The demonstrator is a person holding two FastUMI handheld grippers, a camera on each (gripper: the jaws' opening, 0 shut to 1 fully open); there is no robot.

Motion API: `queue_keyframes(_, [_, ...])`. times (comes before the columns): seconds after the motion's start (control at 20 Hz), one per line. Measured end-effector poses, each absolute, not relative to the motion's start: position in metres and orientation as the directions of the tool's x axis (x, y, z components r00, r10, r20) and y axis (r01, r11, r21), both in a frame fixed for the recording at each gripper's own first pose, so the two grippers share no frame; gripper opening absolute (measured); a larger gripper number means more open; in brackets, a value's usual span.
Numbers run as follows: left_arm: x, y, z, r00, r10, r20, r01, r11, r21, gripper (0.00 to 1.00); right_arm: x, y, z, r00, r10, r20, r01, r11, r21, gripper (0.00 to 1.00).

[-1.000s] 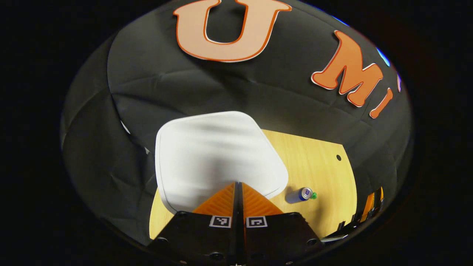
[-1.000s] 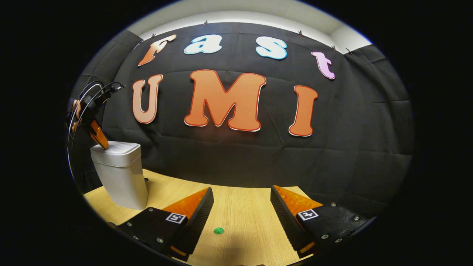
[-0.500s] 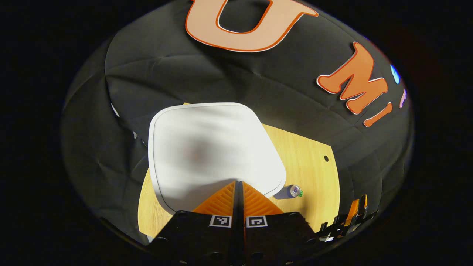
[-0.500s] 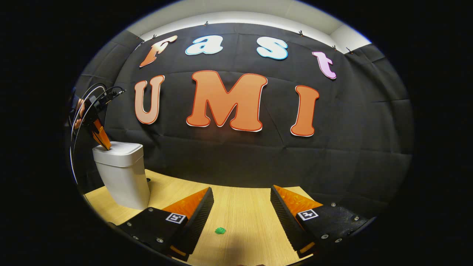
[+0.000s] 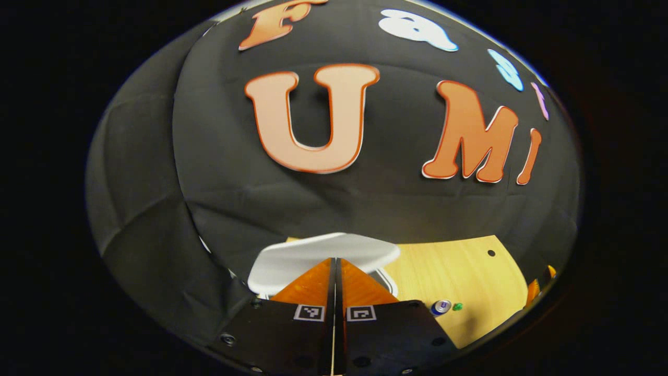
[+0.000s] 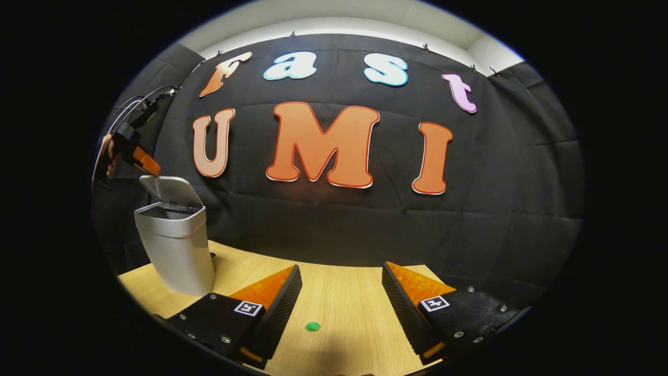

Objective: Press the lid of the desktop garbage bin to open it, pick up the crumpled paper on the desktop and throw it into the bin, then pick up the pop can on the desktop and drop it into the bin, and finally close the garbage bin lid.

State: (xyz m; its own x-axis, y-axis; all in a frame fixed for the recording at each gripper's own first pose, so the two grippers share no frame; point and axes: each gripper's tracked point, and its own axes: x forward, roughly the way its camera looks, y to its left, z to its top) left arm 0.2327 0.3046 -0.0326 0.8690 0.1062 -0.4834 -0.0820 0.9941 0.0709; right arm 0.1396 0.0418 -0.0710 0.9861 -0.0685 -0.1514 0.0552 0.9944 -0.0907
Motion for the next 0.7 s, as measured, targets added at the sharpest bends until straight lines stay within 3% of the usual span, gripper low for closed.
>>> queue_keyframes(0.1, [0.226,0.290,-0.008,0.918,0.138,-0.371,-0.108,0.989,0.101,0.05,0.140,0.042,-0.071,0.987,-0.064,-0.150,0.051,0.995,-0.090,0.94])
queue_keyframes(0.2, [0.213,0.257,0.016,0.966,0.105,-0.238,-0.096,0.994,0.052,0.14,0.139,0.045,-0.070,0.988,-0.054,-0.147,0.042,0.995,-0.087,0.94])
queue_keyframes(0.35, [0.187,0.218,0.029,0.993,0.074,-0.088,-0.066,0.994,0.091,0.55,0.138,0.048,-0.072,0.988,-0.035,-0.153,0.022,0.996,-0.087,0.94])
queue_keyframes(0.5, [0.163,0.179,0.036,0.999,0.042,-0.026,-0.038,0.989,0.146,0.56,0.139,0.050,-0.080,0.986,-0.018,-0.163,0.004,0.997,-0.083,0.94])
queue_keyframes(0.7, [0.134,0.137,0.045,0.999,0.001,0.050,-0.007,0.993,0.119,0.99,0.145,0.048,-0.112,0.976,-0.001,-0.217,-0.014,0.998,-0.068,0.94])
